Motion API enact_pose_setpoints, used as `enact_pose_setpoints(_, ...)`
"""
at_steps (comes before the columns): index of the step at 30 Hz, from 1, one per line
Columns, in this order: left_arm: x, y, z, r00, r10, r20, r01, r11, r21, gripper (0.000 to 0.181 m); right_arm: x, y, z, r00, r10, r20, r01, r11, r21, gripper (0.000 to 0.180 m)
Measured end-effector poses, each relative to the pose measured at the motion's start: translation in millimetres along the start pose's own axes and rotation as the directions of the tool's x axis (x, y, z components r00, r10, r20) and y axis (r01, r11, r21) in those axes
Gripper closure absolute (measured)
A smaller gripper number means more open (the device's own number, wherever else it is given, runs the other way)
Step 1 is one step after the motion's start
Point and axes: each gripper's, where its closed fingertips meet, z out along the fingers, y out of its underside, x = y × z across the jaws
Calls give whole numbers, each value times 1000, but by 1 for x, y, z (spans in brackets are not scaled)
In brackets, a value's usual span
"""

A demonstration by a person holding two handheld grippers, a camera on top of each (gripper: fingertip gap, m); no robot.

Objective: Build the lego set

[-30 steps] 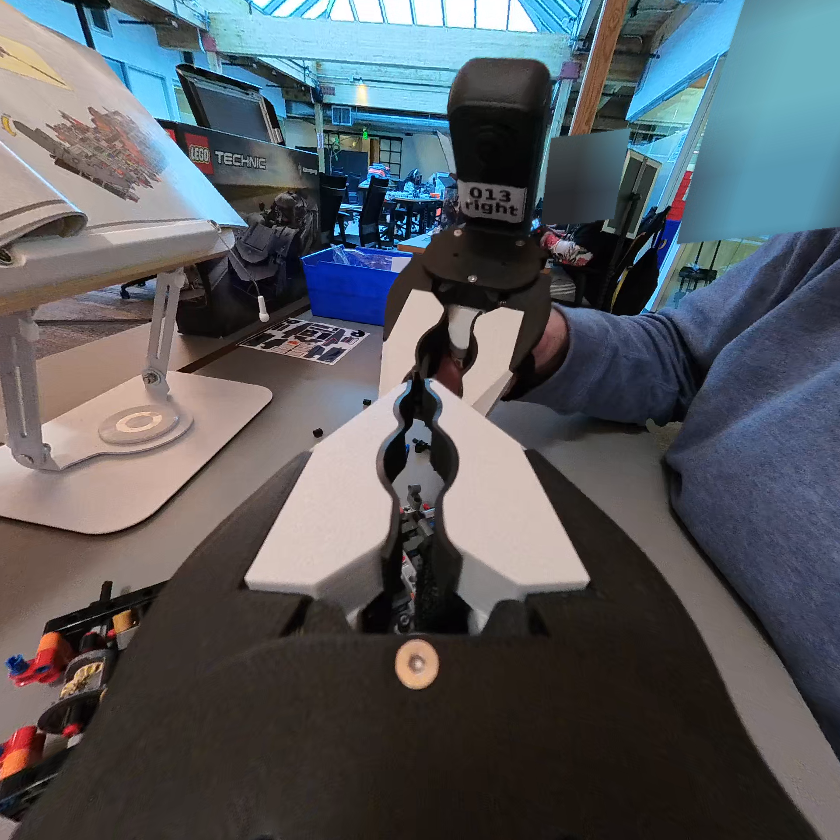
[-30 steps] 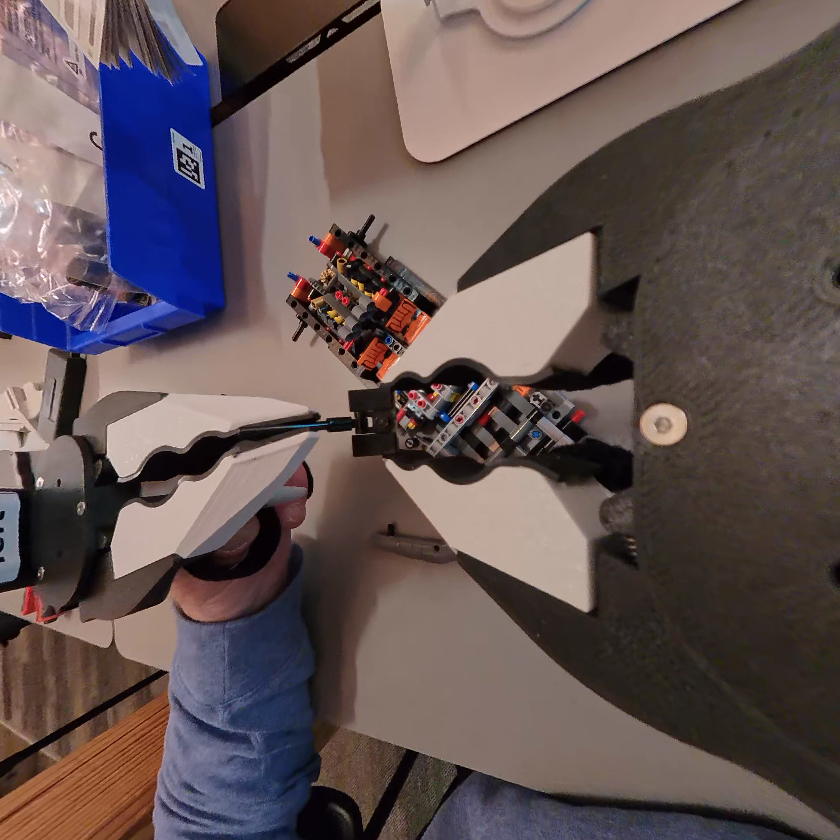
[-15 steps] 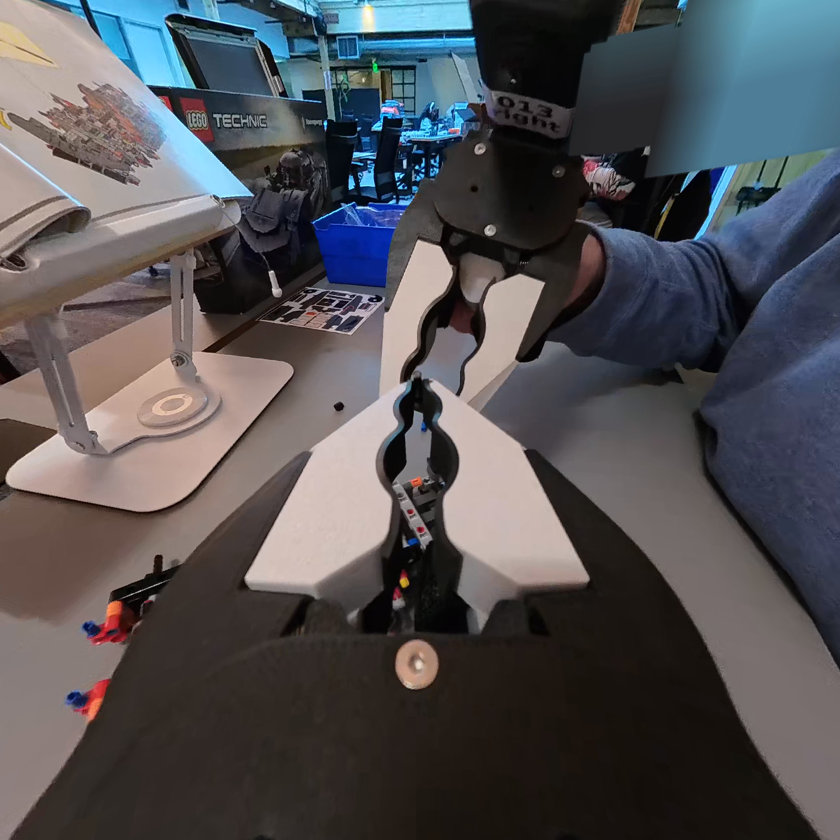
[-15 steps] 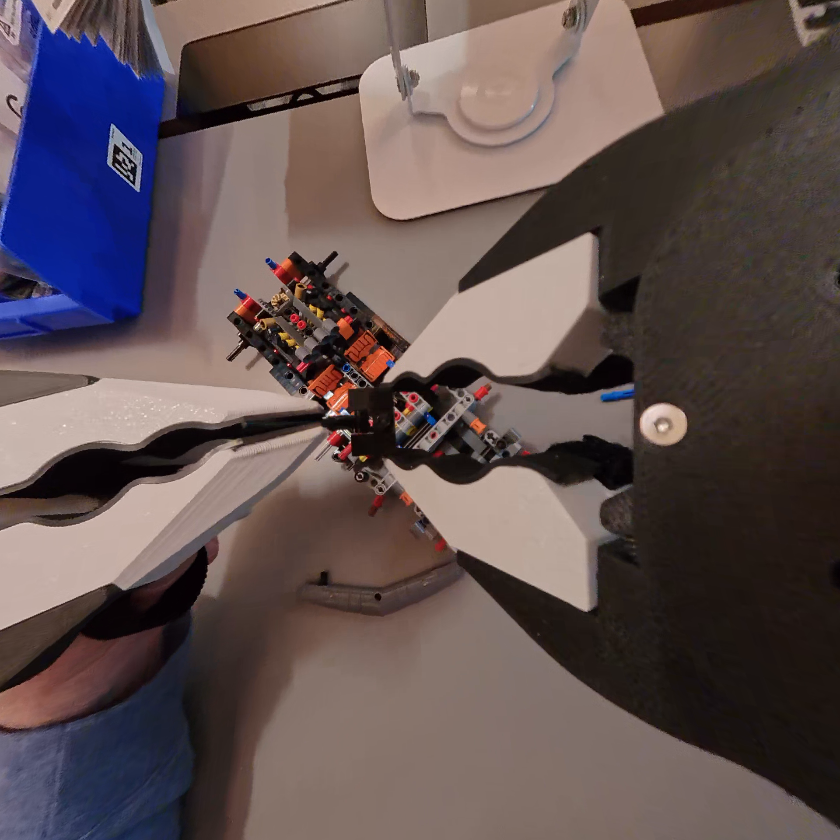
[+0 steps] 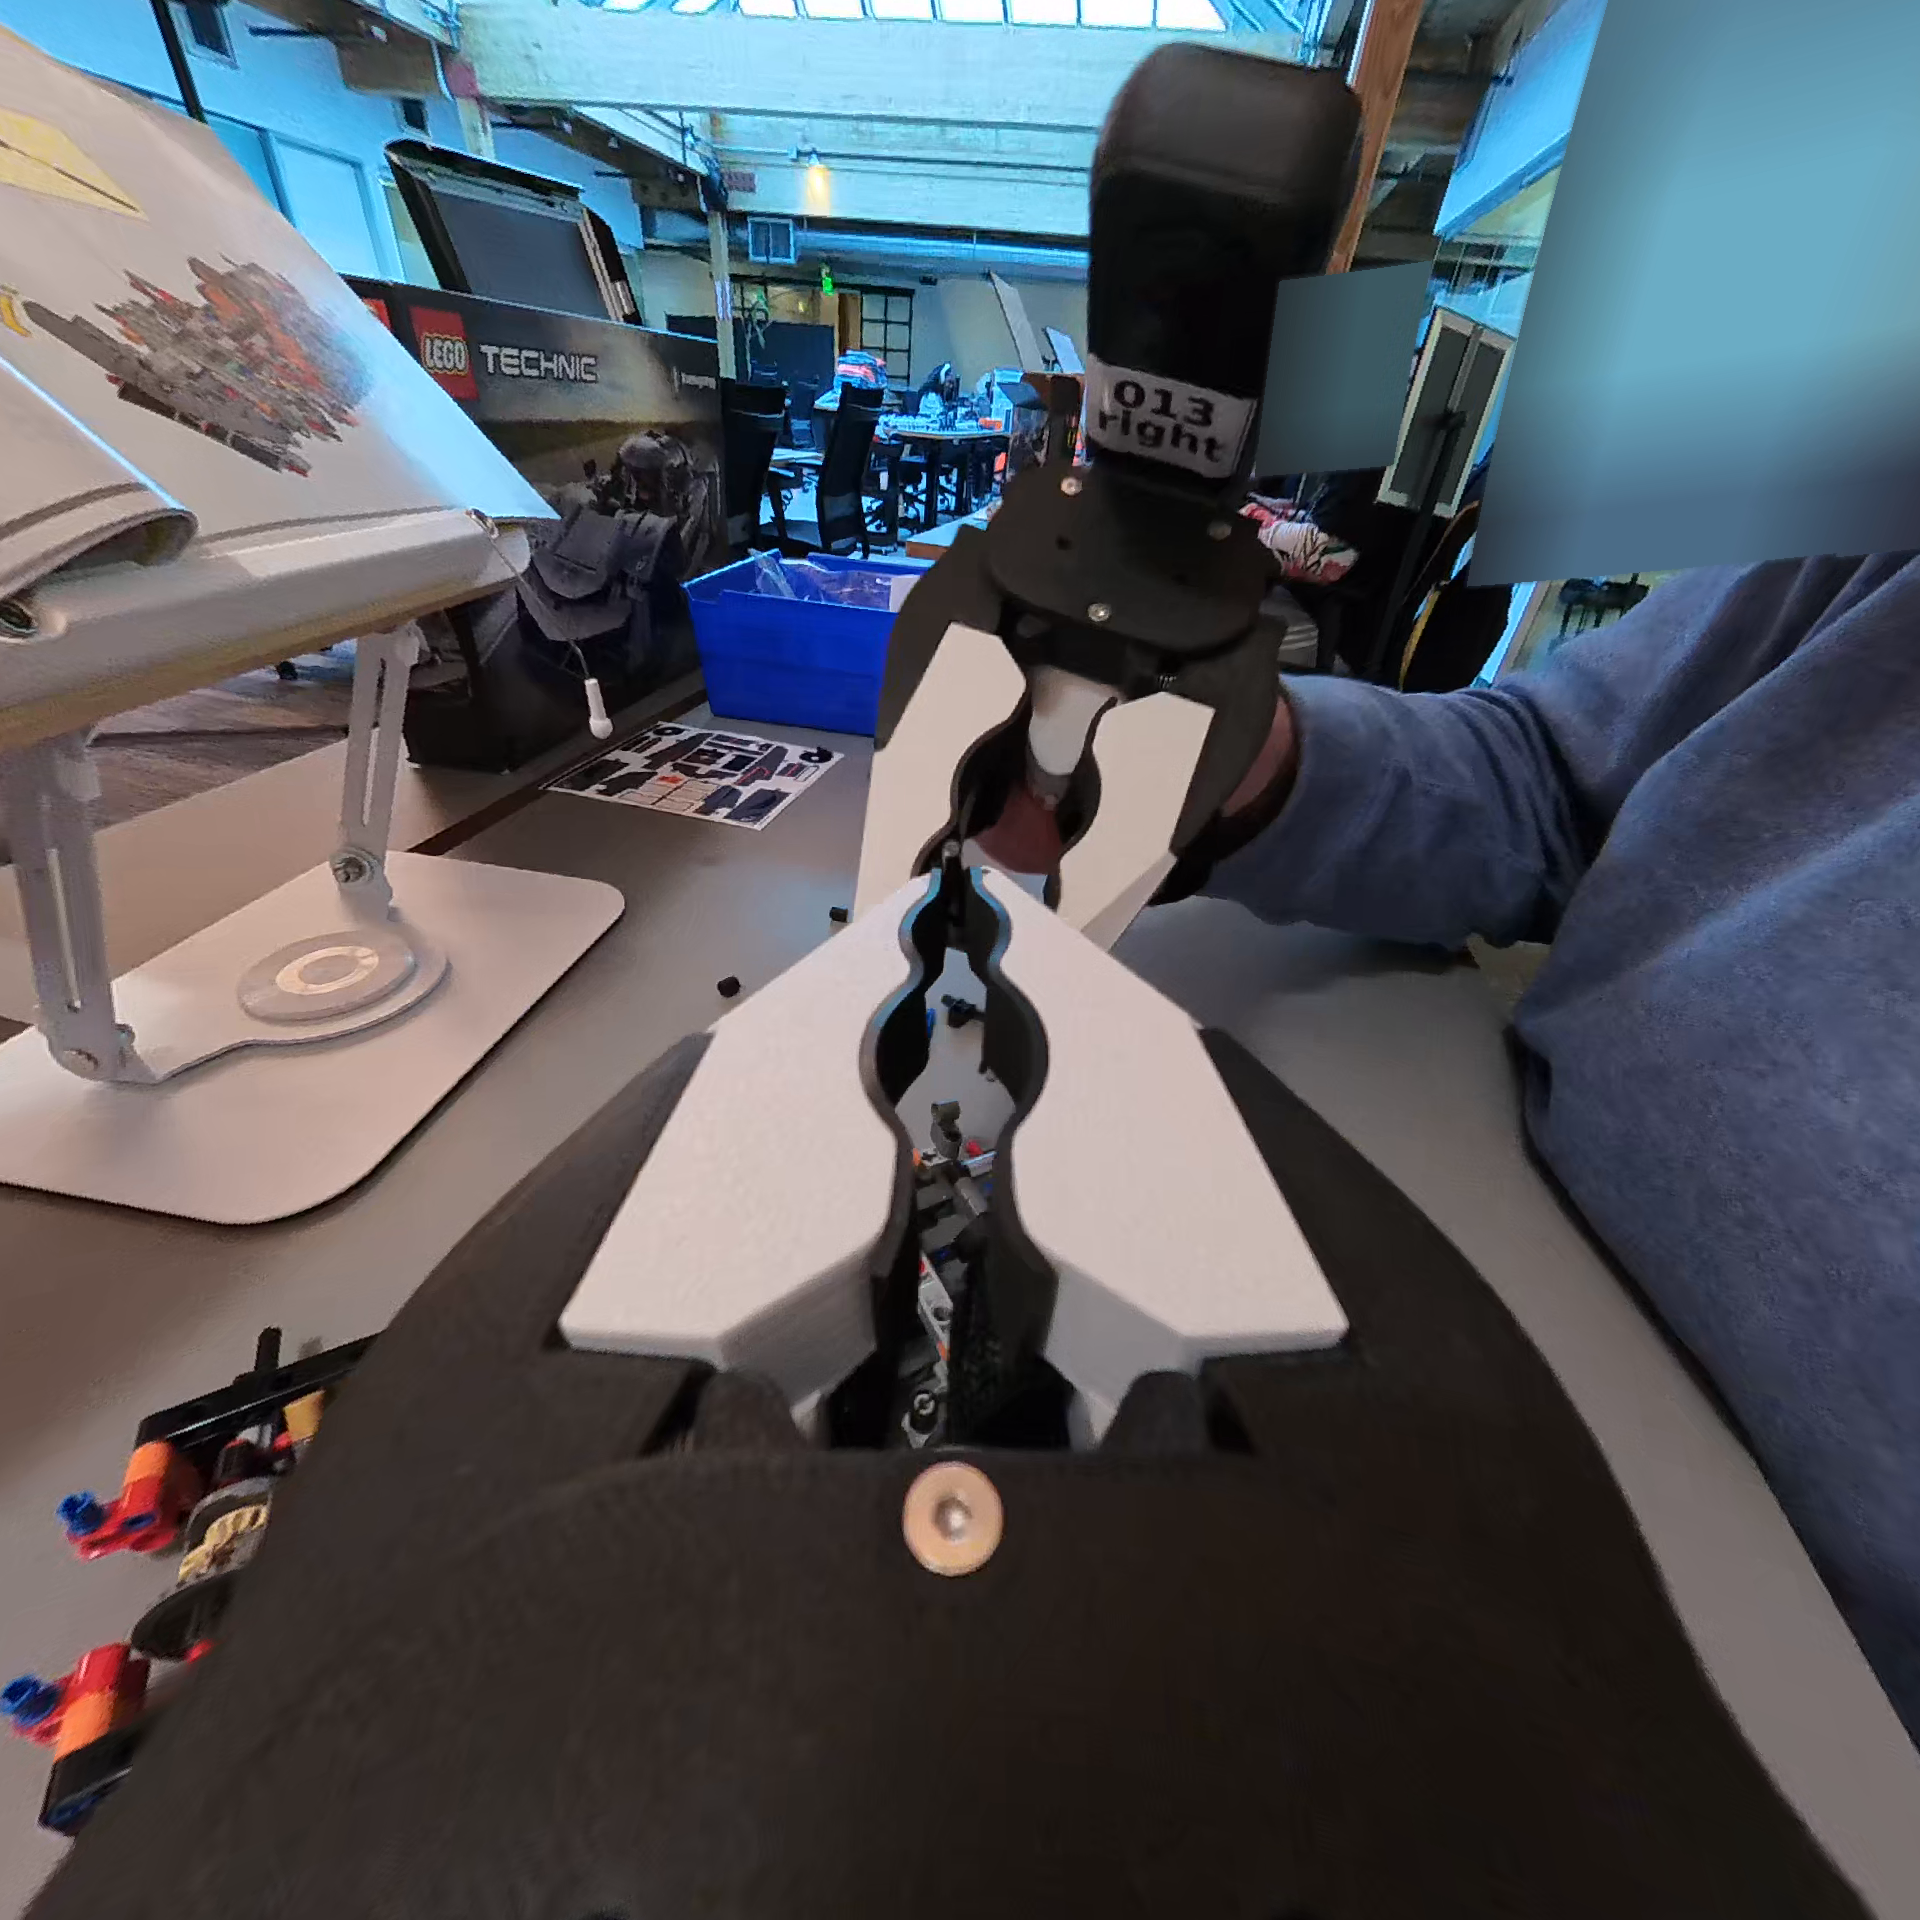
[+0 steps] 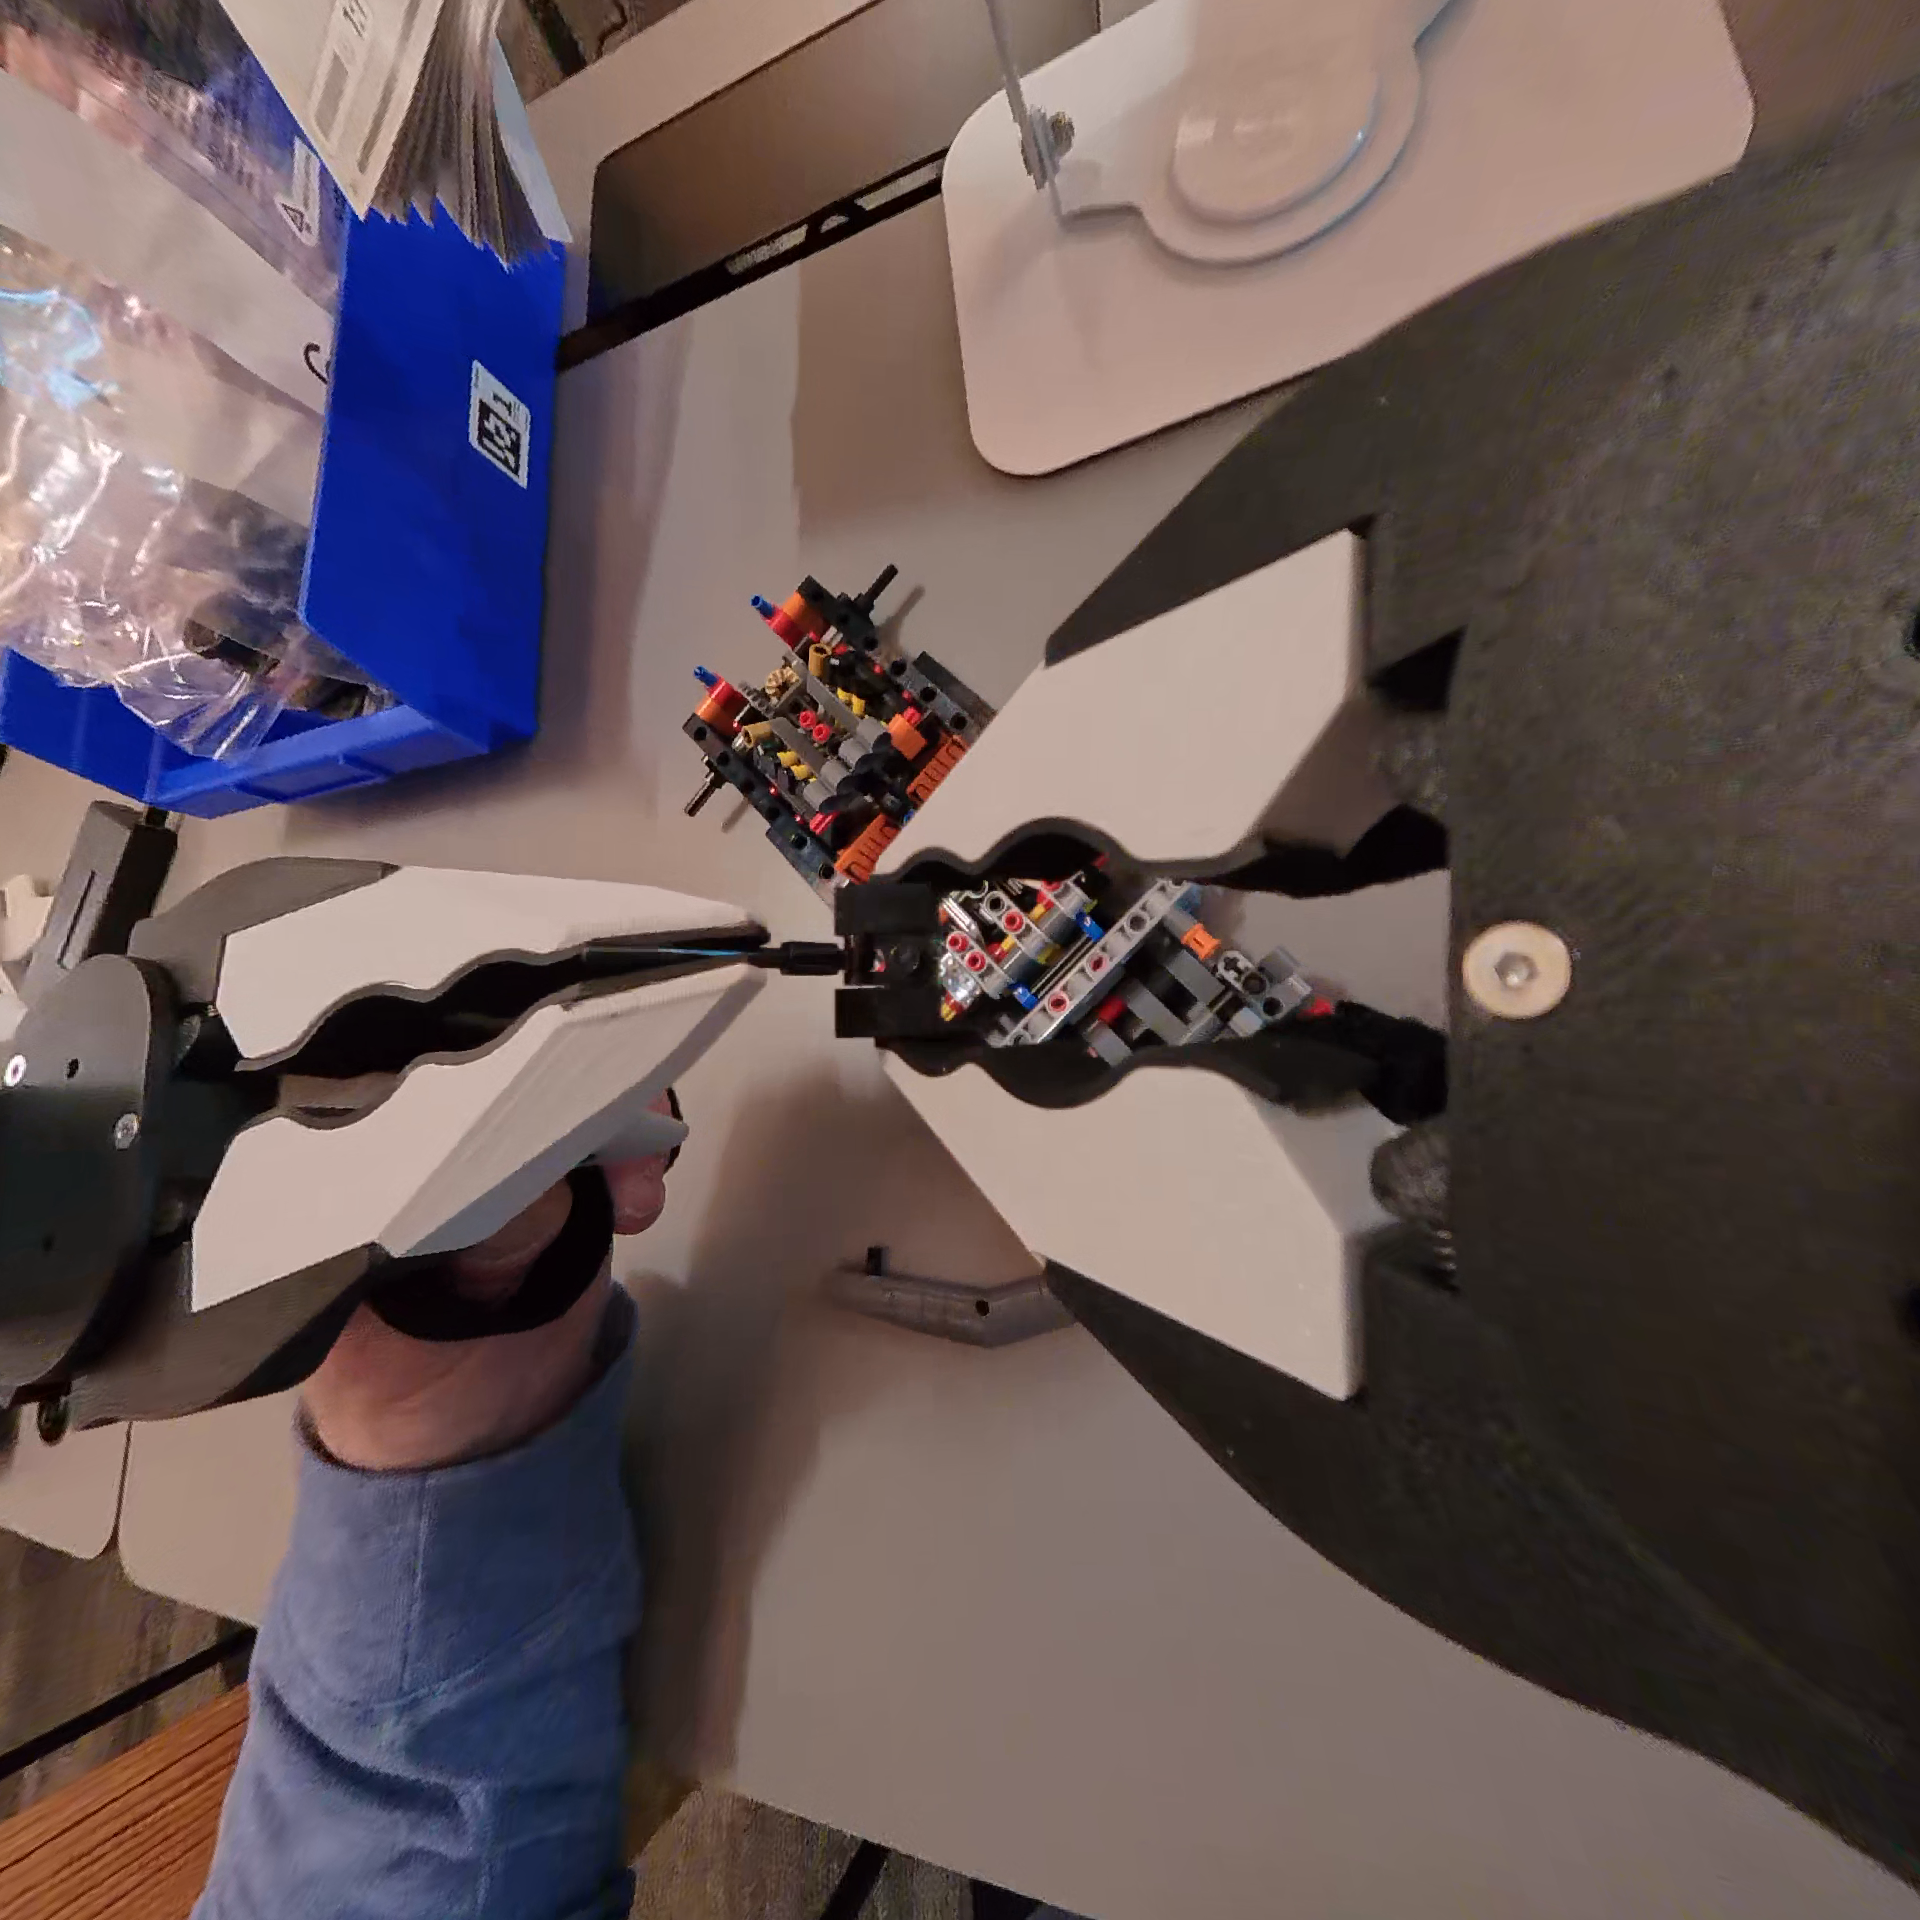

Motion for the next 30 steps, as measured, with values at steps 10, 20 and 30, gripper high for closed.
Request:
enact_pose_setpoints(10,-1,10,5,997,60,38,-57,994,-91,181,2,17,2,998,-50,-23,45,981,-188,157)
enact_pose_setpoints(20,-1,23,11,982,172,77,-148,957,-248,181,0,29,9,997,-76,-29,63,948,-313,157)
enact_pose_setpoints(30,-3,26,10,994,104,46,-92,973,-214,181,-2,32,11,1000,26,-14,-28,966,-257,150)
